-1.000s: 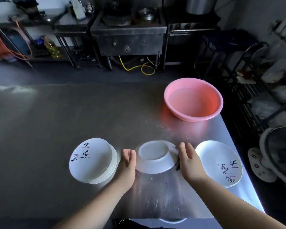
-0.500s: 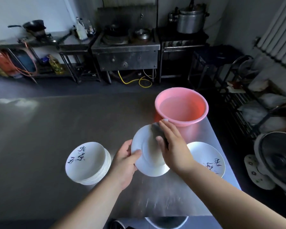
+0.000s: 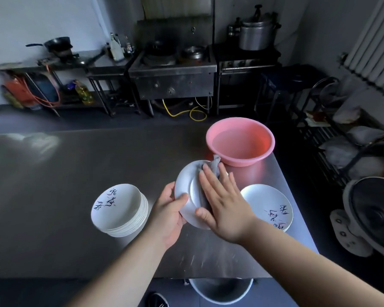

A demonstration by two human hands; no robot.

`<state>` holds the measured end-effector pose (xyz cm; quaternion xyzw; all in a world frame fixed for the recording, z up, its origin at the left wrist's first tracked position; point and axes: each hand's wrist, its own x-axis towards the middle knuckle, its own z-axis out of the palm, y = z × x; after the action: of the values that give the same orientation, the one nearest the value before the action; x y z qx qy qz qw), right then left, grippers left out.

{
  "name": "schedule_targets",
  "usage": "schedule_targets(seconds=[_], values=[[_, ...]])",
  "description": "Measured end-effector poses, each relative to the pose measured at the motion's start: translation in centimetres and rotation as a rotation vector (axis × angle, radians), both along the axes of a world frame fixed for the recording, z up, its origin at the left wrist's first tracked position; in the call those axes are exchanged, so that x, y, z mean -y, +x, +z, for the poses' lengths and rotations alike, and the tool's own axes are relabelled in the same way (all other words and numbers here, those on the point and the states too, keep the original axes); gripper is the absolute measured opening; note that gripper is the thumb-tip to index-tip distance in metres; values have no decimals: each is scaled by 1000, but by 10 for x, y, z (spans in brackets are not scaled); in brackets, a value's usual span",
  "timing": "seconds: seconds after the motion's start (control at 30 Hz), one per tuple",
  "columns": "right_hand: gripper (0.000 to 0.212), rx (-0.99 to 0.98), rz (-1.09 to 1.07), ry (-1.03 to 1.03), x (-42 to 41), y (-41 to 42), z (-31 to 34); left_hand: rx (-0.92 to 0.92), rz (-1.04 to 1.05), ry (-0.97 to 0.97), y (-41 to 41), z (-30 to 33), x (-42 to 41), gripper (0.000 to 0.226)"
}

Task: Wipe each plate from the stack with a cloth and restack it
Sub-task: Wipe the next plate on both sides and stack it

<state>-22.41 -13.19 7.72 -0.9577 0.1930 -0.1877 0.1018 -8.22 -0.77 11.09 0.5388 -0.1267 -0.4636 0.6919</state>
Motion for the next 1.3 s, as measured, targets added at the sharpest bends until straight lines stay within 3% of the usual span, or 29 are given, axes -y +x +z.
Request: schedule_targets(seconds=[0.07,0.27,0.47,0.73,0.9,1.07,1.3], values=[[89,19,-32,-6,3,2,6,-11,13,-17,-4,2,0,34],[92,94,179,-133,-39,-21,0,-47,66,-93,1,7,1,37],[86,106,-14,-77,5,-10,15,-54,34,-60,-13,10,-9,37],[83,130,111,-118,-35,-32,-3,-102,74,-72,-5,12,-9,39],[81,103,-6,-77,-3,-14,14,-109,63,-71,-6,6,-12,39],[84,122,16,-25,-41,-28,-4,-127,104,-96,1,9,-9,38],[80,158,-74,108,-2,-14,21,-29,-84,-45,6,4,-28,53]])
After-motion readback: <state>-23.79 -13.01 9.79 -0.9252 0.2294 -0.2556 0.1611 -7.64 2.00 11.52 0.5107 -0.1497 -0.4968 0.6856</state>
